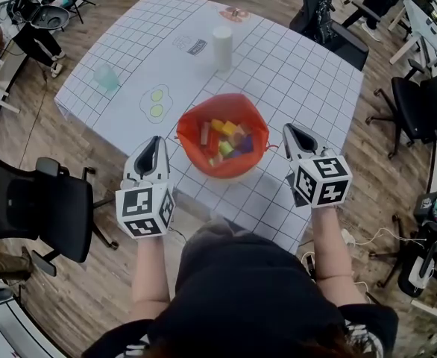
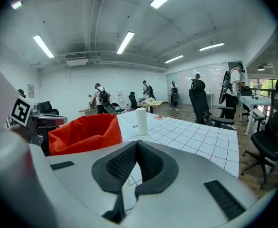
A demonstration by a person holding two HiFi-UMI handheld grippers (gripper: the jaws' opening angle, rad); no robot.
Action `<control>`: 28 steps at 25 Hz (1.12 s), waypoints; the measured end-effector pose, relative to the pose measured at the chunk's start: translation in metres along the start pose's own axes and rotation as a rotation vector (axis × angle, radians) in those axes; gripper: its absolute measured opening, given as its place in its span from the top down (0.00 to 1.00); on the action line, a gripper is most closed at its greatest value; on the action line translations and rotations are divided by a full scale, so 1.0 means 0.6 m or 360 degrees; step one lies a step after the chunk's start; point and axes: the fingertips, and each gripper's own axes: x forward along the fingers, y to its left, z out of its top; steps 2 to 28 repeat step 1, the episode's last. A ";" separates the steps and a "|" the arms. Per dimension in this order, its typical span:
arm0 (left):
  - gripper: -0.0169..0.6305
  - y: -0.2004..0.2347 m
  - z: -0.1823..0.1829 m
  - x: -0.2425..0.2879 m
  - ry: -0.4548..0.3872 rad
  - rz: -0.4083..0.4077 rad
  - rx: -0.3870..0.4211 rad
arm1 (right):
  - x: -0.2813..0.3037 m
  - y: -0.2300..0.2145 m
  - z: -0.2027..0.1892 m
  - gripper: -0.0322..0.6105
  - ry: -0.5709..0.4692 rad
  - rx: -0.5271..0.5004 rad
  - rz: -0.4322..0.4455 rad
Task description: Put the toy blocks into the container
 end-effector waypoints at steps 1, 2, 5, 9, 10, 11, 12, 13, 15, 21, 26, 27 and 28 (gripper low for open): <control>0.91 0.000 -0.001 0.000 0.0000 -0.0001 -0.0001 | 0.000 0.000 0.000 0.93 -0.0001 0.0000 0.0000; 0.91 0.000 -0.001 0.000 0.0000 -0.0001 -0.0001 | 0.000 0.000 0.000 0.93 -0.0001 0.0000 0.0000; 0.91 0.000 -0.001 0.000 0.0000 -0.0001 -0.0001 | 0.000 0.000 0.000 0.93 -0.0001 0.0000 0.0000; 0.91 0.000 -0.001 0.000 0.0000 -0.0001 -0.0001 | 0.000 0.000 0.000 0.93 -0.0001 0.0000 0.0000; 0.91 0.000 -0.001 0.000 0.0000 -0.0001 -0.0001 | 0.000 0.000 0.000 0.93 -0.0001 0.0000 0.0000; 0.91 0.000 -0.001 0.000 0.0000 -0.0001 -0.0001 | 0.000 0.000 0.000 0.93 -0.0001 0.0000 0.0000; 0.91 0.000 -0.001 0.000 0.0000 -0.0001 -0.0001 | 0.000 0.000 0.000 0.93 -0.0001 0.0000 0.0000; 0.91 0.000 -0.001 0.000 0.0000 -0.0001 -0.0001 | 0.000 0.000 0.000 0.93 -0.0001 0.0000 0.0000; 0.91 0.000 -0.001 0.000 0.0000 -0.0001 -0.0001 | 0.000 0.000 0.000 0.93 -0.0001 0.0000 0.0000; 0.91 0.000 -0.001 0.000 0.0000 -0.0001 -0.0001 | 0.000 0.000 0.000 0.93 -0.0001 0.0000 0.0000; 0.91 0.000 -0.001 0.000 0.0000 -0.0001 -0.0001 | 0.000 0.000 0.000 0.93 -0.0001 0.0000 0.0000; 0.91 0.000 -0.001 0.000 0.0000 -0.0001 -0.0001 | 0.000 0.000 0.000 0.93 -0.0001 0.0000 0.0000; 0.91 0.000 -0.001 0.000 0.0000 -0.0001 -0.0001 | 0.000 0.000 0.000 0.93 -0.0001 0.0000 0.0000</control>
